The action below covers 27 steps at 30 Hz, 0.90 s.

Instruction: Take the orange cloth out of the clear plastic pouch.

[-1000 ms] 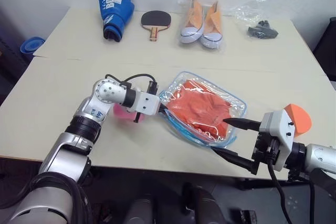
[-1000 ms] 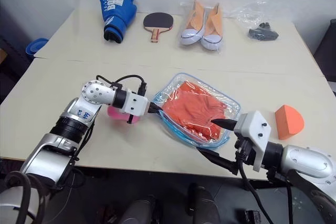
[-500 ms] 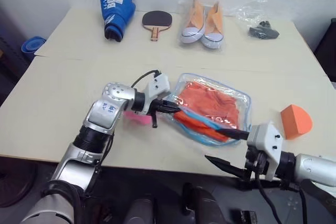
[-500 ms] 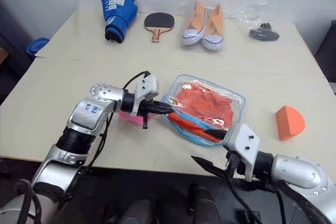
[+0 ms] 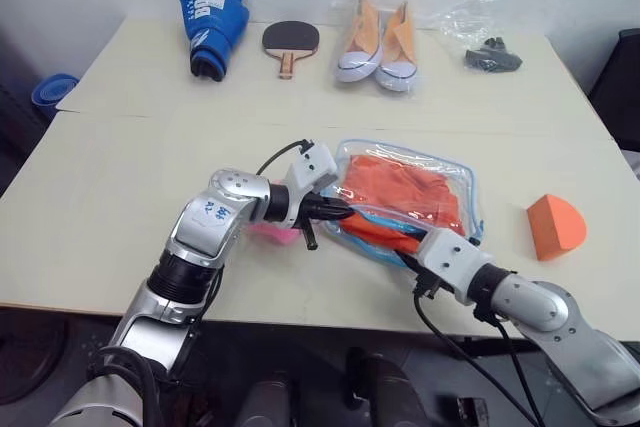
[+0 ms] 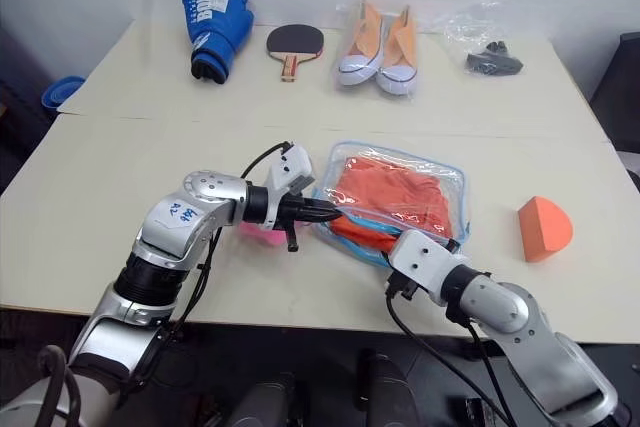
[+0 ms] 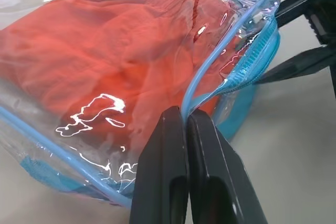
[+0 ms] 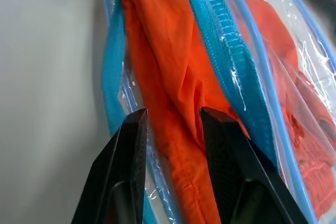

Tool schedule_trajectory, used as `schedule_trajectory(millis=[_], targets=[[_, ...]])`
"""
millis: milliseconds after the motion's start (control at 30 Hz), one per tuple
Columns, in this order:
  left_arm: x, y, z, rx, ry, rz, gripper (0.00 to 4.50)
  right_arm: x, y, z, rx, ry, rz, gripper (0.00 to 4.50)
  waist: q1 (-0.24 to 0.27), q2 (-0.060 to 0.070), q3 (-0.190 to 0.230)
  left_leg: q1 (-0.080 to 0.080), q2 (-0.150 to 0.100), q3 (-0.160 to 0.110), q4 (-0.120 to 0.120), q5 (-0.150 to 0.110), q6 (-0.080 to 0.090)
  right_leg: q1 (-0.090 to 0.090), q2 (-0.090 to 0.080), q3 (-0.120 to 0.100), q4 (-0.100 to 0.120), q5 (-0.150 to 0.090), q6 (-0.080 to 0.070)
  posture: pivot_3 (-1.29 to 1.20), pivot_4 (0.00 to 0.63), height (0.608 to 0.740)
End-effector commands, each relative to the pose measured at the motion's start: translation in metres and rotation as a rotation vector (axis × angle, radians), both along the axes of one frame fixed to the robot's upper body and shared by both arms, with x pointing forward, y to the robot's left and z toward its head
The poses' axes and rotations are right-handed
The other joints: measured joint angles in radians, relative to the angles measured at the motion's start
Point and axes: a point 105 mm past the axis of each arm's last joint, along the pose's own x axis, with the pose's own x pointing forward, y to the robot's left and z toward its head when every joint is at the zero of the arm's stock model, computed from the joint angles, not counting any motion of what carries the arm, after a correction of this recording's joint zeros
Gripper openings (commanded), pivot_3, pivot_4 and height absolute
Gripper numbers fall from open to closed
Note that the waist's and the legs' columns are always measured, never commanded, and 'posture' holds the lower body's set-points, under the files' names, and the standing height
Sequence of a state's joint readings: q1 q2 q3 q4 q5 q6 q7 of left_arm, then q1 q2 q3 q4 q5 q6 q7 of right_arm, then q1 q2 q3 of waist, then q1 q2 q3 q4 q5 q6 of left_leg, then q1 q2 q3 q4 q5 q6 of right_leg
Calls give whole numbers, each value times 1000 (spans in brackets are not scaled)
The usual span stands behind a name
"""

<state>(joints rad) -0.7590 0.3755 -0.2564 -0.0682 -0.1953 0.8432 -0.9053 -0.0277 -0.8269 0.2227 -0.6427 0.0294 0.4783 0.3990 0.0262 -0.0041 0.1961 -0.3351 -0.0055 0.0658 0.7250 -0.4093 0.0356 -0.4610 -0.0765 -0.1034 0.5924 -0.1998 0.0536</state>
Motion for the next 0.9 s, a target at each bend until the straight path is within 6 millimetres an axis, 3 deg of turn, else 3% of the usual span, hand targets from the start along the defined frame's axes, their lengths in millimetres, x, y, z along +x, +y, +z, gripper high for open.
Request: schedule_trajectory(millis=[33,67,400,500,567,900], targets=[[-4,-8,10,-24,-39,-31,0,5,3,5,-83,-100,16,2724,0,0,0,0,0,0,0,0,0,0,0,0,0,0,0,0,150,740],[-4,-8,11,-27,-39,-31,0,6,3,3,-90,-102,16,3066,0,0,0,0,0,0,0,0,0,0,0,0,0,0,0,0,150,740],[-9,-12,12,-43,-40,-51,0,17,4,3,-90,-133,2,3066,-1,0,0,0,0,0,0,1,-1,0,0,0,0,0,0,0,150,740],[-10,-13,12,-46,-37,-54,0,16,7,0,-130,-134,36,2511,-1,0,0,0,0,0,0,1,-1,0,0,0,0,0,0,0,150,740],[-9,-13,12,-48,-36,-54,0,16,9,-4,-153,-131,53,1894,-1,0,0,0,0,0,0,1,-1,0,0,0,0,0,0,0,150,740],[-8,-13,14,-51,-40,-56,0,24,13,-8,-206,-147,69,1894,-2,0,0,0,0,0,0,1,-1,0,0,0,0,0,0,0,150,740]])
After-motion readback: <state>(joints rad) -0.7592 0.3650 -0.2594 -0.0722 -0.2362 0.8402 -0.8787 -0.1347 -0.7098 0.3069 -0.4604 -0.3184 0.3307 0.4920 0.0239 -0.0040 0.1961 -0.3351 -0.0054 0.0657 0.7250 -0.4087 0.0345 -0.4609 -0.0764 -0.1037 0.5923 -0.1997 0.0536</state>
